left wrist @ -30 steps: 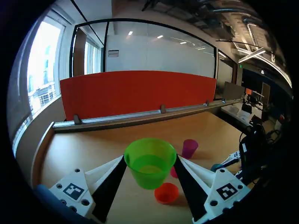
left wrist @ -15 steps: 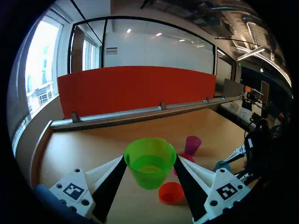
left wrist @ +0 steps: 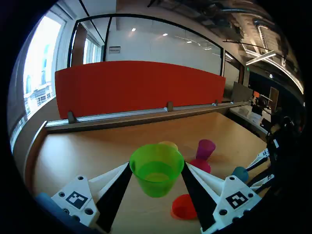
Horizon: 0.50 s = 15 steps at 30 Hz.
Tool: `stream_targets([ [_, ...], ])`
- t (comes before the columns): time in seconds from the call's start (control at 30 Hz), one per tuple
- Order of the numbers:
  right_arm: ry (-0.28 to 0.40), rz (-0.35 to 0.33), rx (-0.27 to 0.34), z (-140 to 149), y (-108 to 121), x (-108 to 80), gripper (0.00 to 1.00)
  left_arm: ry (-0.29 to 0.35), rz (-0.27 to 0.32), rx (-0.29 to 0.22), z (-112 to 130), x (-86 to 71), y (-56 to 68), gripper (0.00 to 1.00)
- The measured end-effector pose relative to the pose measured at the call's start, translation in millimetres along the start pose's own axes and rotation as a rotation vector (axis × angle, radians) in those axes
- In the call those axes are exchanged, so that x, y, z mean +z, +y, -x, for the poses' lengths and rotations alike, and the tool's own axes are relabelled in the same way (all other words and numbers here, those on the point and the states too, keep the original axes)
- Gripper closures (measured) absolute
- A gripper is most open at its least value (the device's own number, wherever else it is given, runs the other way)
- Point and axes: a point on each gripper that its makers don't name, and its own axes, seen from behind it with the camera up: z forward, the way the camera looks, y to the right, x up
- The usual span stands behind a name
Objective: Pour water
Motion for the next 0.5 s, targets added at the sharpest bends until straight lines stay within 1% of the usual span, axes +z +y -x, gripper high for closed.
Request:
stream_targets([
  [0.23,-0.009,0.035,0.041,8,-1,-23.1,0.00,-0.027,0.034,0.013,19,28.7,-3.7,0.13],
  [0.4,-0.004,0.059,0.070,7,-1,-34.7,0.00,-0.060,0.054,0.019,36,46.9,-6.6,0.13],
  [0.5,-0.002,0.068,0.082,7,-2,-39.6,0.00,-0.083,0.061,0.012,47,56.1,-8.9,0.13],
])
